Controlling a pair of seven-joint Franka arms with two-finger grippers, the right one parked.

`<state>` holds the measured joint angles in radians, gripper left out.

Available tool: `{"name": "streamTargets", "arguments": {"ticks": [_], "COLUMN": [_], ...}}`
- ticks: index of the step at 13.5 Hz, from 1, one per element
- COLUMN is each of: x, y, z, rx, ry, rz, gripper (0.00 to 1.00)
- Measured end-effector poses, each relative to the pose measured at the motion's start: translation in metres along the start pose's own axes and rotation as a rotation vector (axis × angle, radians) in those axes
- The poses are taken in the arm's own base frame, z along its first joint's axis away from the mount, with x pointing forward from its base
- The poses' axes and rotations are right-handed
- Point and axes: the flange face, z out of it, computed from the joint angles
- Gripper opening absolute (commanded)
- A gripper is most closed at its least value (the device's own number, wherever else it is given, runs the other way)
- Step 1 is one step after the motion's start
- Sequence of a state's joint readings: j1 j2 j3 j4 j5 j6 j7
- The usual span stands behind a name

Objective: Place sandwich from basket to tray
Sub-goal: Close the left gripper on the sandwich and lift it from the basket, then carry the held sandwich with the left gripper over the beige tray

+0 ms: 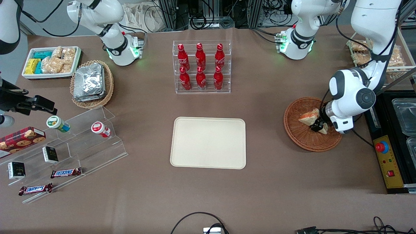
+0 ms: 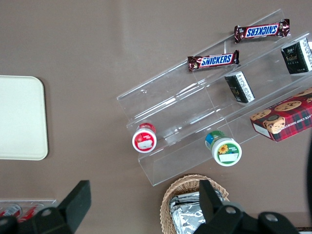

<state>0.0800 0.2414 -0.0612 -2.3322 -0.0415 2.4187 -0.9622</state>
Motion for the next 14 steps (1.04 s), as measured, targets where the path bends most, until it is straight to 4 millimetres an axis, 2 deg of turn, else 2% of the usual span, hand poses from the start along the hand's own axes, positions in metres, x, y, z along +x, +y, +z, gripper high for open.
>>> {"name": "streamTargets", "arguments": {"ticks": [3,4,5,10,12,14], "x": [0.000,0.000,0.000,0.001,0.004,0.007], "y": [0.000,0.000,0.000,0.004,0.012,0.027], "z": [0.001,0.001,0.001,-0.006,-0.026,-0.067], "rx": [0.001,0.001,0.001,0.002,0.026,0.053], "ry": [-0.001,-0.001,-0.001,-0.002,-0.020,-0.038], "rz": [0.000,0.000,0.000,0.004,0.009,0.022], "gripper": [0.17,0.03,0.00,0.00,0.00,0.00]}}
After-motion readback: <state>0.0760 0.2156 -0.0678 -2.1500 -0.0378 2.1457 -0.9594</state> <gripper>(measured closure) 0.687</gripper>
